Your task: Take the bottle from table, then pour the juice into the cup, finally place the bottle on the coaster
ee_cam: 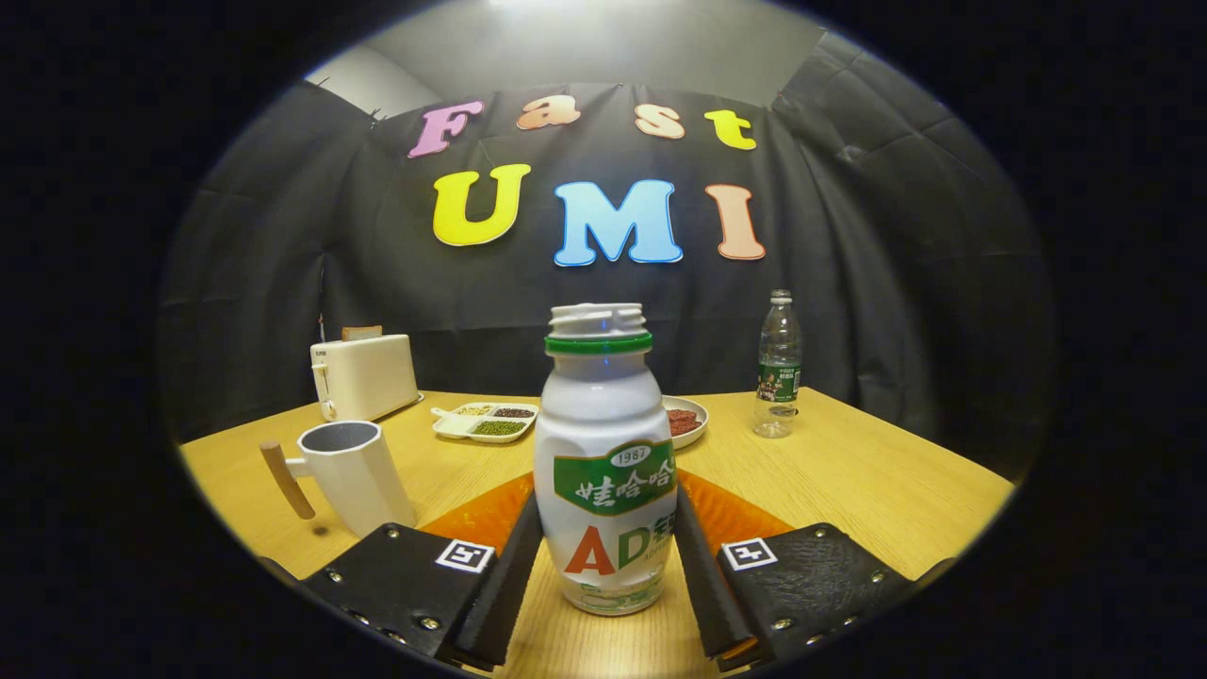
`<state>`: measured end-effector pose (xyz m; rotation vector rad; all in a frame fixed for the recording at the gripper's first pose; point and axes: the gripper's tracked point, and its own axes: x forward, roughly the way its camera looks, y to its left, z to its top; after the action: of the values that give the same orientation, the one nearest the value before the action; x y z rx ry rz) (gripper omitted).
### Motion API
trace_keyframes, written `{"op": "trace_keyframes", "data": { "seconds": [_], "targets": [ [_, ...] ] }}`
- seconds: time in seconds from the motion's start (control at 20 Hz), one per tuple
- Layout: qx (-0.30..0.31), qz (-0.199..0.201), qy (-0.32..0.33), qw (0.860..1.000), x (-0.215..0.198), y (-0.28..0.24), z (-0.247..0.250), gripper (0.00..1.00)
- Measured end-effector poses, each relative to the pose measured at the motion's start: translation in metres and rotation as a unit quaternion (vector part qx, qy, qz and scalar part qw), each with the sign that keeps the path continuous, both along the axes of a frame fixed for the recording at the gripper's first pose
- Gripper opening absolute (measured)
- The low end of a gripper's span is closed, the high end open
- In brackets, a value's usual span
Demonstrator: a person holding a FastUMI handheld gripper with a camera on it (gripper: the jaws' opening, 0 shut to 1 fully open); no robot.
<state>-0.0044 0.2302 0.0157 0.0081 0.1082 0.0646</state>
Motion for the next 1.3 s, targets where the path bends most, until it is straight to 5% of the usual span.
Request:
{"op": "trace_keyframes", "data": {
  "seconds": [0.65, 1.3],
  "targets": [
    [-0.115, 0.016, 0.012, 0.993, 0.009, 0.0, 0.017, 0.73],
    [-0.242, 0.056, 0.008, 0.969, 0.022, 0.025, 0.027, 0.73]
  ]
}}
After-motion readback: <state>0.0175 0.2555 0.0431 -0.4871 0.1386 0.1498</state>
